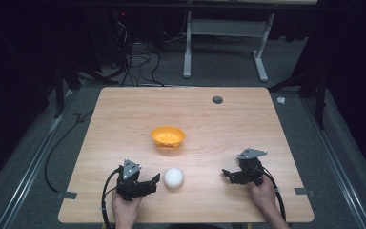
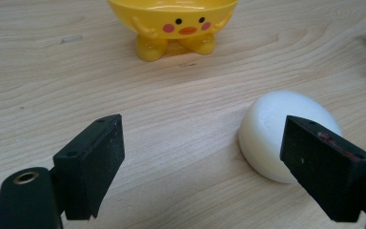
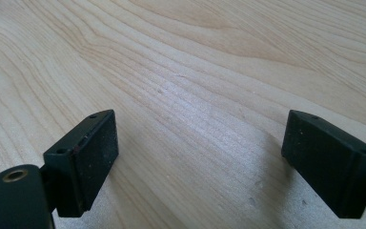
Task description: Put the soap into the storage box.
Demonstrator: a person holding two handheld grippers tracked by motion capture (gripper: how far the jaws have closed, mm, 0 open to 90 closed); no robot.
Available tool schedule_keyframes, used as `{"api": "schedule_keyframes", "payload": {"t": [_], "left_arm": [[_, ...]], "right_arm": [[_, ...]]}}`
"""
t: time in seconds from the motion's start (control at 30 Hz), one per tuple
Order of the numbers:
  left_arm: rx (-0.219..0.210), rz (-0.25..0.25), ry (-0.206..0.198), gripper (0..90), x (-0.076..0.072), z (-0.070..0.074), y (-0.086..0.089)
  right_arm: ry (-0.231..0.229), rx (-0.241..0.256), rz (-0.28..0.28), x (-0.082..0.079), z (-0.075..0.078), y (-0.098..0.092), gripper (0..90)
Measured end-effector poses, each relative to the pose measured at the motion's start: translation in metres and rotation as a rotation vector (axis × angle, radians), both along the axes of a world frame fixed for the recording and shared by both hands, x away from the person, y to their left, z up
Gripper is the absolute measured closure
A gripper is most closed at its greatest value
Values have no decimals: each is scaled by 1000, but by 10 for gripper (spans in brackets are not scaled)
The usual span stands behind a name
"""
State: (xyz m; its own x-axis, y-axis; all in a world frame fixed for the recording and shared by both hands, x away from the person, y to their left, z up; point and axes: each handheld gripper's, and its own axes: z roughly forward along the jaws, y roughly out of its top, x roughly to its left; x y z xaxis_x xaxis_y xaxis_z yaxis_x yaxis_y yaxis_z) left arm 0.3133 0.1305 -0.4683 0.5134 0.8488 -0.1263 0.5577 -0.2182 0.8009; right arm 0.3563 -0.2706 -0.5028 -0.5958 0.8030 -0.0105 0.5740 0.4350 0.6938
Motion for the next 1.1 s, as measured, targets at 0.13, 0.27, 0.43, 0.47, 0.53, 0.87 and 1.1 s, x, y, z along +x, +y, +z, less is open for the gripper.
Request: {"api": "schedule_keyframes", "payload": {"t": [0.13, 0.27, 0.43, 0.47, 0.53, 0.87, 1.1], "left_arm": [[0, -22, -7, 154, -1, 2, -5], [1, -39, -11, 154, -3, 5, -10], [3, -65, -10, 154, -5, 6, -18], [2, -71, -13, 154, -5, 6, -20], [3, -82, -13, 154, -5, 6, -23], [0, -119, 7, 152, -2, 2, -38], [19, -131, 17, 150, -1, -3, -48]], "right_arm": [[0, 0, 0, 0, 0, 0, 128], [0, 0, 0, 0, 0, 0, 127], [1, 0, 0, 0, 0, 0, 127], [0, 0, 0, 0, 0, 0, 127], [0, 0, 0, 0, 0, 0, 127], [1, -1, -1, 0, 0, 0, 127], [0, 0, 0, 0, 0, 0, 127]]}}
